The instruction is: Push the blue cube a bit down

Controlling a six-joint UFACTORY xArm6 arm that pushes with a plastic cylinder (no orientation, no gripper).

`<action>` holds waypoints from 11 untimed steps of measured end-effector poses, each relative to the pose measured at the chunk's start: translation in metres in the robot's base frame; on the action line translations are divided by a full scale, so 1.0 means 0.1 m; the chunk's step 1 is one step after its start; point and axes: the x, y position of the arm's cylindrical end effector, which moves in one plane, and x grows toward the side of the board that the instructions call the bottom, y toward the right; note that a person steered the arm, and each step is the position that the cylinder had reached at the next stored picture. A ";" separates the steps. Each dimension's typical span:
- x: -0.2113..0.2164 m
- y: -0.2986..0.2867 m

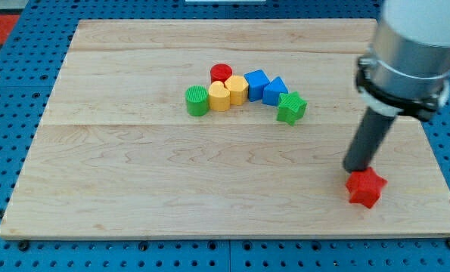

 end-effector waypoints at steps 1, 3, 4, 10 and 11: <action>-0.07 0.06; -1.34 0.65; -1.98 0.35; -1.10 -1.29; -1.10 -0.77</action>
